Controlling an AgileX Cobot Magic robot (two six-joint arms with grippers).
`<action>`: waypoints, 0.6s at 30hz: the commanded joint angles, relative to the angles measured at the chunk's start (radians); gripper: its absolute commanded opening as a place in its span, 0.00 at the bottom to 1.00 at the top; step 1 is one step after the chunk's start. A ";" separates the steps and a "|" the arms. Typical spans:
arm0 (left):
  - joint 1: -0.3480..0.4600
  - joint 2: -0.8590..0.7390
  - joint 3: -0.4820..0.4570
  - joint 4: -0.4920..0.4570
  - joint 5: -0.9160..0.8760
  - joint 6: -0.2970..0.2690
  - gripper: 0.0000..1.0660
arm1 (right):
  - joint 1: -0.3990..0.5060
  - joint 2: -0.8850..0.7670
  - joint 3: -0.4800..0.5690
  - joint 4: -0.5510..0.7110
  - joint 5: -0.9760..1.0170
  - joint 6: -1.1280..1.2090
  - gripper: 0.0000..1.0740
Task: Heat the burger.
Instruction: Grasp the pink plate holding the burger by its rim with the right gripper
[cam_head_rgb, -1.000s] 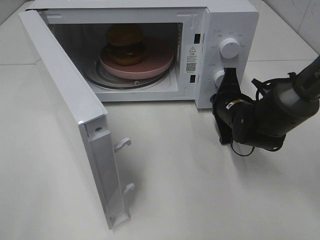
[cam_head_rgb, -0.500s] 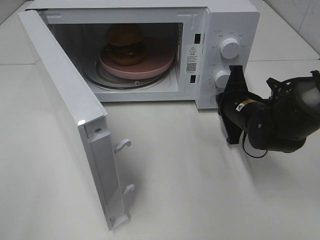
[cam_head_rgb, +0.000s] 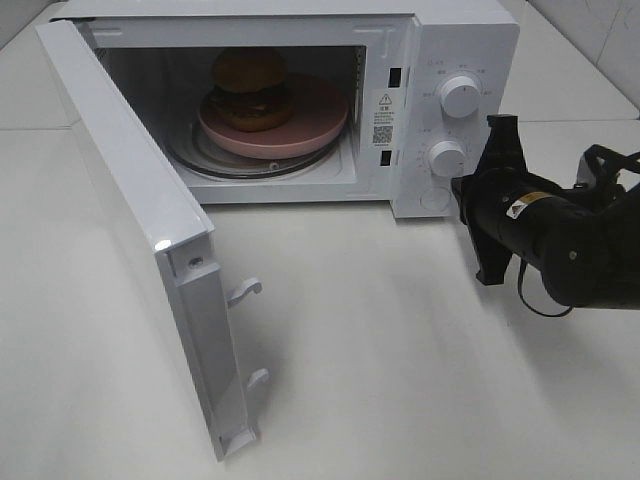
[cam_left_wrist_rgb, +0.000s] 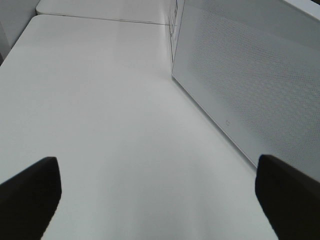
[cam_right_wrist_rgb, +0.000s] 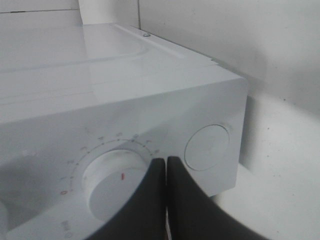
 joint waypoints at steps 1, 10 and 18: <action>0.002 -0.012 0.003 -0.005 -0.002 -0.001 0.92 | -0.004 -0.067 0.026 -0.016 0.034 -0.045 0.00; 0.002 -0.012 0.003 -0.005 -0.002 -0.001 0.92 | -0.005 -0.209 0.040 -0.021 0.248 -0.203 0.00; 0.002 -0.012 0.003 -0.005 -0.002 -0.001 0.92 | -0.005 -0.346 0.040 -0.022 0.463 -0.521 0.00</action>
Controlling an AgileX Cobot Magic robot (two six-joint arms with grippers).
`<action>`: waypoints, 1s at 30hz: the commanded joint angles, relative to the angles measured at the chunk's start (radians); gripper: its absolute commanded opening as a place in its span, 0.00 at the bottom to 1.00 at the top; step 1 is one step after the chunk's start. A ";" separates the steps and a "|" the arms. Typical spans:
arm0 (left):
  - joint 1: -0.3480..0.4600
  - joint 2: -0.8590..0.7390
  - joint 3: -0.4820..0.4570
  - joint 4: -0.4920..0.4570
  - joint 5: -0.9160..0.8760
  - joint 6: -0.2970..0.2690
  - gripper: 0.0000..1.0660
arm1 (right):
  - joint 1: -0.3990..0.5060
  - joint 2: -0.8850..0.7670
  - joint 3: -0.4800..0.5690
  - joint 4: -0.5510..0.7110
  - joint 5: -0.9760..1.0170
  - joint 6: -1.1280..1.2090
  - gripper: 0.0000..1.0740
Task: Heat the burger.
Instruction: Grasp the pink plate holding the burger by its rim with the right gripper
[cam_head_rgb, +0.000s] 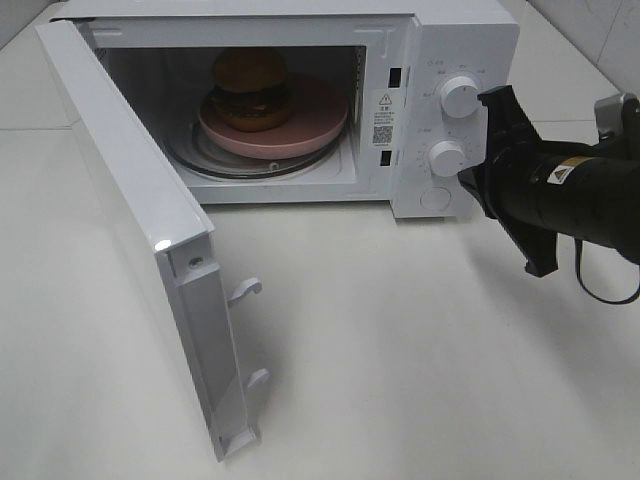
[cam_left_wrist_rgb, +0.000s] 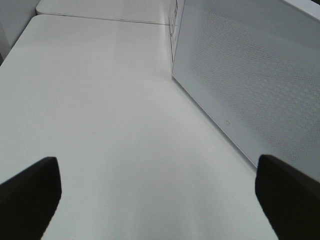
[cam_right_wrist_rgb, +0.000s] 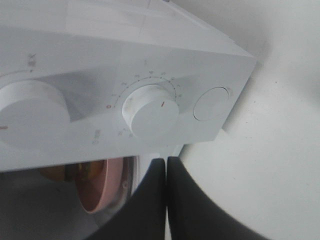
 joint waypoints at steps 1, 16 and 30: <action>0.002 -0.012 0.003 -0.005 -0.002 -0.001 0.92 | -0.005 -0.080 0.002 -0.014 0.133 -0.234 0.00; 0.002 -0.012 0.003 -0.005 -0.002 -0.001 0.92 | -0.007 -0.257 0.000 -0.015 0.612 -0.921 0.02; 0.002 -0.012 0.003 -0.005 -0.002 -0.001 0.92 | -0.007 -0.349 -0.039 -0.018 1.031 -1.724 0.04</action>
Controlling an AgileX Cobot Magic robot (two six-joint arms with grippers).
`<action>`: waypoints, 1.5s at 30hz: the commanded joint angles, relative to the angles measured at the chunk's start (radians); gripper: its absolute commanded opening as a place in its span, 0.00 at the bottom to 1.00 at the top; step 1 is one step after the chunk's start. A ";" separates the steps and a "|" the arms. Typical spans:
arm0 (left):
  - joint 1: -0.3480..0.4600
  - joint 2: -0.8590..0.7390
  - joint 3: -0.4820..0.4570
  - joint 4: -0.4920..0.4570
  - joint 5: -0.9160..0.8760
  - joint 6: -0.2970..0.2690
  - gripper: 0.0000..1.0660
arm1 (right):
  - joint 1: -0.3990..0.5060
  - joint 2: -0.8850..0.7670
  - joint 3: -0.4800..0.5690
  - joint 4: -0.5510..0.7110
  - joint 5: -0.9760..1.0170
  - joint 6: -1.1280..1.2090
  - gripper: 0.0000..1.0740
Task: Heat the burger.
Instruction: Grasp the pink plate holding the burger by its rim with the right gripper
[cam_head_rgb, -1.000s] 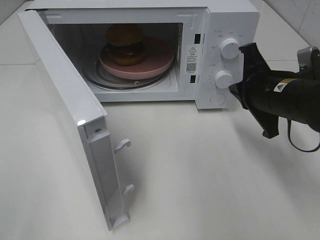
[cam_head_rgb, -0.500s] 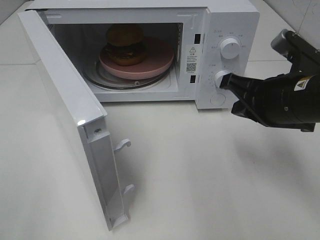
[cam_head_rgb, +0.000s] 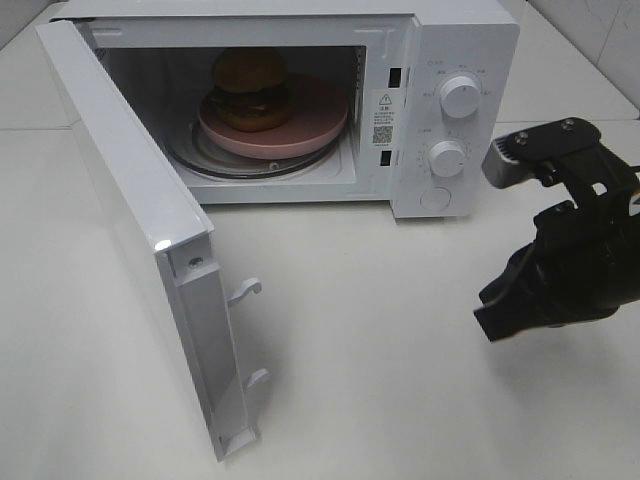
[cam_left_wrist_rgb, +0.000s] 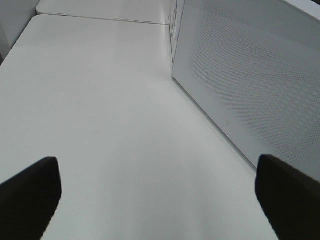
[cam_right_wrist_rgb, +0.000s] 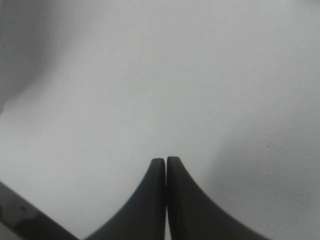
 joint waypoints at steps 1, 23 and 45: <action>0.002 -0.012 0.003 -0.005 -0.002 -0.001 0.92 | -0.006 -0.015 -0.028 -0.007 0.094 -0.180 0.04; 0.002 -0.012 0.003 -0.005 -0.002 -0.001 0.92 | -0.006 -0.016 -0.228 -0.390 0.275 -0.592 0.66; 0.002 -0.012 0.003 -0.005 -0.002 -0.001 0.92 | 0.059 0.127 -0.361 -0.401 0.112 -0.554 0.86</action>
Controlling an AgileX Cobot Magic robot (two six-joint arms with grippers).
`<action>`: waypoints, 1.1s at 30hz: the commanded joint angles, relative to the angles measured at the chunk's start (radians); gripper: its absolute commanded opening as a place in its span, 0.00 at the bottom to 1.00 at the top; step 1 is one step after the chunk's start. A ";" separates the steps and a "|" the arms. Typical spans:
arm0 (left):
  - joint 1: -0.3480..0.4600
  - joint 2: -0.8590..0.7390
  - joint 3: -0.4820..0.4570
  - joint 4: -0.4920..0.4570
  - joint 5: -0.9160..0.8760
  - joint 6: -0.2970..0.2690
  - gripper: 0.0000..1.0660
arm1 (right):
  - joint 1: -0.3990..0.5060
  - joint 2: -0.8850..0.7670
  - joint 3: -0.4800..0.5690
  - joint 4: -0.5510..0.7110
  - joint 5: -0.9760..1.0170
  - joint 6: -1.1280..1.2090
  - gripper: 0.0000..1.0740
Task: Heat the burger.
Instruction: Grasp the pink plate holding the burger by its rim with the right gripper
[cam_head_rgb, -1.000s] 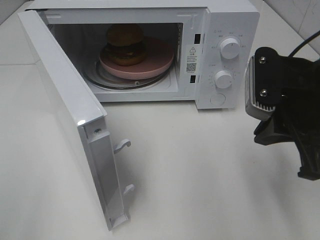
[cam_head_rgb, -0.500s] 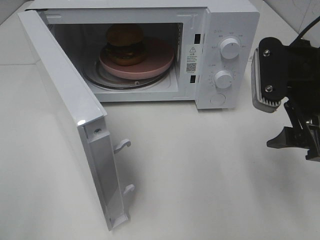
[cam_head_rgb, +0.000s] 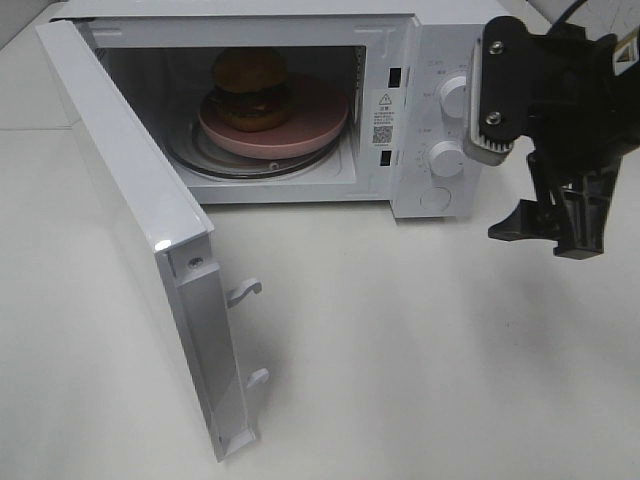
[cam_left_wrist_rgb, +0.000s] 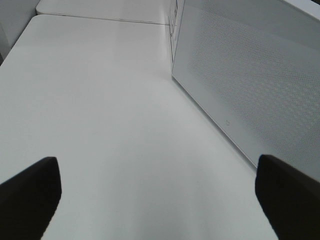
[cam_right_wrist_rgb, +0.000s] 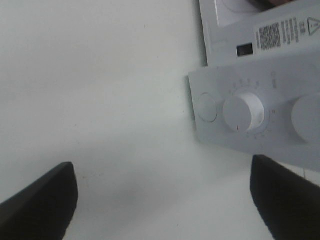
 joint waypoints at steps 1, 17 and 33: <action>0.002 -0.012 0.003 -0.005 -0.002 -0.001 0.92 | 0.045 0.052 -0.030 -0.010 -0.053 -0.002 0.86; 0.002 -0.012 0.003 -0.005 -0.002 -0.001 0.92 | 0.116 0.278 -0.191 -0.048 -0.187 0.000 0.83; 0.002 -0.012 0.003 -0.005 -0.002 -0.001 0.92 | 0.203 0.504 -0.326 -0.080 -0.271 0.013 0.79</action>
